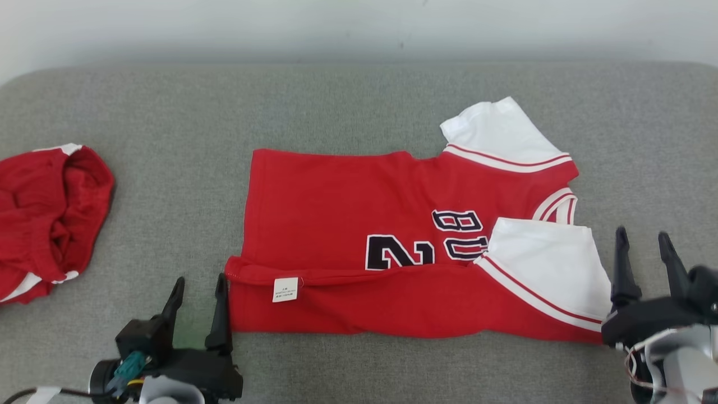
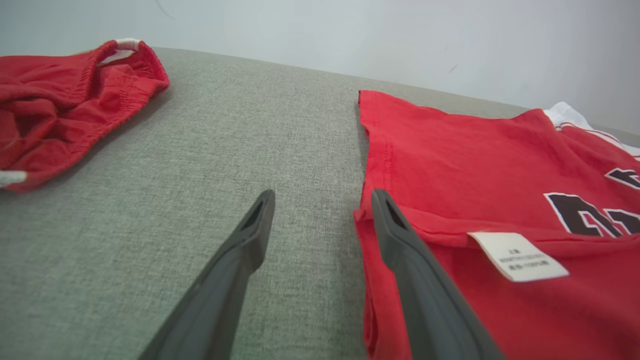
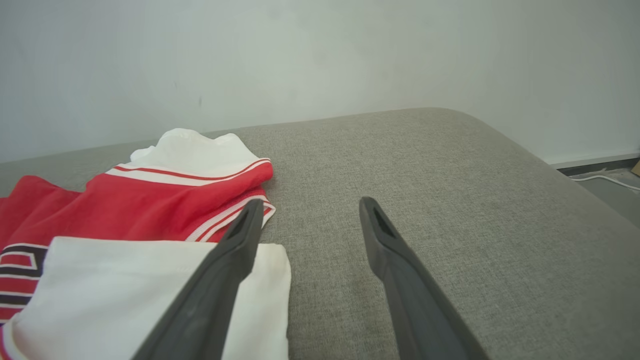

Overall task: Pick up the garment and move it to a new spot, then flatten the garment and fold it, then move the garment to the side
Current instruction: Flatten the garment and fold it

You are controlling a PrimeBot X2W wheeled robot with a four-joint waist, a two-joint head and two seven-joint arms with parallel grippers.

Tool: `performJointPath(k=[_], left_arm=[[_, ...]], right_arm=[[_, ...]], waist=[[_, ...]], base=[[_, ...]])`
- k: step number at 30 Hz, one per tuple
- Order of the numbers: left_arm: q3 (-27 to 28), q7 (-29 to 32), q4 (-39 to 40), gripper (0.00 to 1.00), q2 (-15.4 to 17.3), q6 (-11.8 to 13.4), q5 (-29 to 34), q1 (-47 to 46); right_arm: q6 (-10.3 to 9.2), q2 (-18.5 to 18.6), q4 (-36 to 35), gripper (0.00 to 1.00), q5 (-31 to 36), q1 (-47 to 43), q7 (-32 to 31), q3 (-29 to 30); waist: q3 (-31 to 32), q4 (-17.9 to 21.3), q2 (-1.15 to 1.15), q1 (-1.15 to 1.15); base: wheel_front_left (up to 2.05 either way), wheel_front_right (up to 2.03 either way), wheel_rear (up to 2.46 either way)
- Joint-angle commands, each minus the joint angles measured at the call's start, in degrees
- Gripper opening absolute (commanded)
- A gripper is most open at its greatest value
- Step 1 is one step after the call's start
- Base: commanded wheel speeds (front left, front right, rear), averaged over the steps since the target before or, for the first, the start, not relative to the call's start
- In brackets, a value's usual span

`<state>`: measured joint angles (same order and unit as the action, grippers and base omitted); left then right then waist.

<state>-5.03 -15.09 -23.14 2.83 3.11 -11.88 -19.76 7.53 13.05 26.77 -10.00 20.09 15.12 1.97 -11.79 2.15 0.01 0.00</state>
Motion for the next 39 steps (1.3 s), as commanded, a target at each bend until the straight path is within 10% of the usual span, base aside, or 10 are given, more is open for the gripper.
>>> performJointPath(k=[1,25,26,28,29,39], left_arm=[[0.4,-0.1,0.9,1.0,0.1,0.3,-0.6,1.8],[-1.8,-0.1,4.4,1.0,0.1,-0.4,-1.7,6.4],[-2.0,-0.1,4.4,1.0,0.1,-0.6,-1.9,6.4],[-2.1,-0.1,4.4,1.0,0.1,-1.0,-2.4,6.3],[-2.1,-0.1,4.4,1.0,0.1,-1.3,-2.8,6.3],[-3.5,-0.1,3.4,1.0,0.1,-4.6,-6.9,6.2]], right_arm=[[-0.08,-0.2,-0.8,1.0,-0.5,-2.2,0.0,0.0],[-0.08,-2.3,9.3,1.0,-8.5,-8.1,-0.1,-6.2],[-0.07,-2.3,10.0,0.94,-8.9,-7.9,-0.1,-6.5],[-0.04,-2.2,11.3,0.18,-9.2,-7.4,-0.3,-7.3],[-0.04,-2.2,11.9,0.0,-9.7,-7.4,-0.3,-7.7],[-0.1,1.0,9.6,0.0,-10.7,-7.6,0.0,-7.4]], waist=[[1.3,0.0,-0.01,0.0],[2.2,-0.9,-0.01,0.0],[2.2,-1.1,-0.01,0.0],[2.1,-1.4,-0.01,0.0],[2.0,-1.5,-0.01,0.0],[2.5,-0.9,-0.01,0.0]], base=[[0.0,0.0,0.0],[0.0,0.0,0.0],[0.0,0.0,0.0],[0.0,0.0,0.0],[0.0,0.0,0.0],[0.0,0.0,0.0]])
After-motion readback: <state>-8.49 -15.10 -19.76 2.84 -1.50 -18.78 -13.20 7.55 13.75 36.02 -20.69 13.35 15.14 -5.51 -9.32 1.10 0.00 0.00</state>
